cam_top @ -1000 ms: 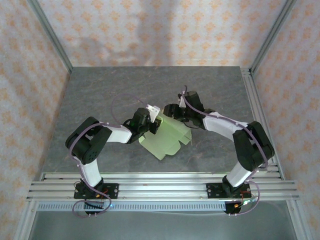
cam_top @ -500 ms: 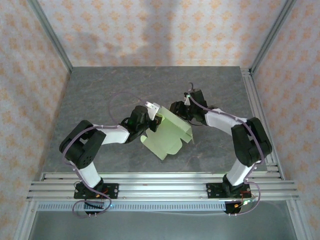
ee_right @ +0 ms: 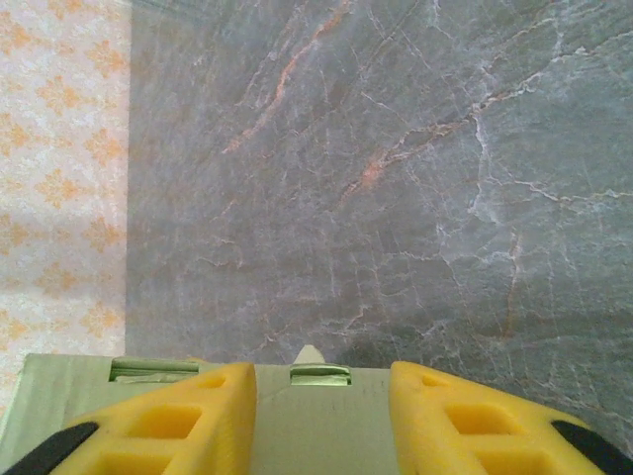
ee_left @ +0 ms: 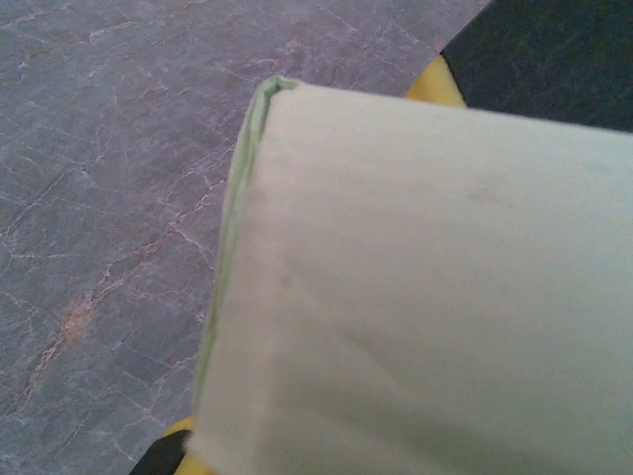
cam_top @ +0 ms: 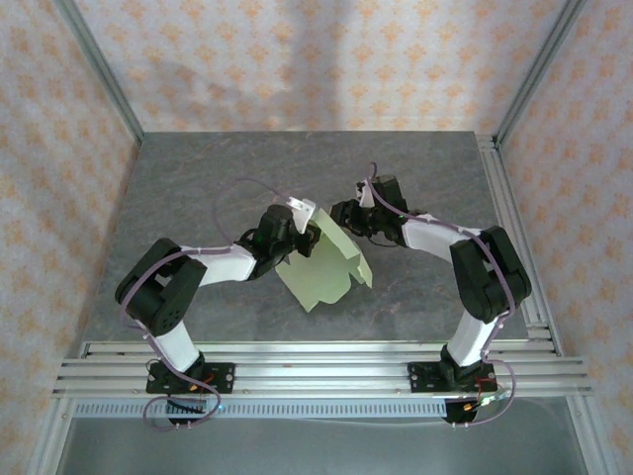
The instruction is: Fold the paper box
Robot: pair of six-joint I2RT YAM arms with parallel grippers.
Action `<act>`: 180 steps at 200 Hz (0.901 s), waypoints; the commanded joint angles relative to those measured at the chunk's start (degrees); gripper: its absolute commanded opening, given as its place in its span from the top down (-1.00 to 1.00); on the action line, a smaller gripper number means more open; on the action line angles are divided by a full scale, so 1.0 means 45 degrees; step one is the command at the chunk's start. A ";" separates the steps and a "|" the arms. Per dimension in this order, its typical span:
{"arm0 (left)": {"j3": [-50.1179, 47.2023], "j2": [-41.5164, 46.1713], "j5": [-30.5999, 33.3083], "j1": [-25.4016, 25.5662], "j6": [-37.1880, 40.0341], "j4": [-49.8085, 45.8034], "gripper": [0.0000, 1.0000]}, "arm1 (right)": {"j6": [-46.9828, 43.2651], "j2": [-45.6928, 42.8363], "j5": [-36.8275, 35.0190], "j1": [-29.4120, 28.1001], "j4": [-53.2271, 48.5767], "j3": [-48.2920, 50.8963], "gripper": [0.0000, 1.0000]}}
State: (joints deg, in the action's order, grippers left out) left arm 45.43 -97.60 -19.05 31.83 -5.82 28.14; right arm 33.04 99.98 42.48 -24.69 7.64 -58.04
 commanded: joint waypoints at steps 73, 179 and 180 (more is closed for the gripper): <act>0.1476 0.0608 0.0371 -0.0106 0.1935 -0.3026 0.91 | -0.0350 -0.1469 -0.0602 0.0054 -0.0265 0.0334 -0.08; 0.5580 0.0512 0.2934 -0.0492 0.4781 -1.2780 0.96 | -0.2679 -0.4852 -0.5592 0.1669 -0.4774 0.0660 -0.59; 0.5643 0.0485 0.2968 -0.0492 0.4815 -1.2866 0.96 | -0.2706 -0.4863 -0.5602 0.1693 -0.4808 0.0646 -0.59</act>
State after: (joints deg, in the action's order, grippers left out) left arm 65.52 -94.54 -10.31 29.85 11.79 -16.53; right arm 25.65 80.49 21.80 -18.57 -6.79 -54.52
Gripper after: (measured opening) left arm 0.055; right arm 0.794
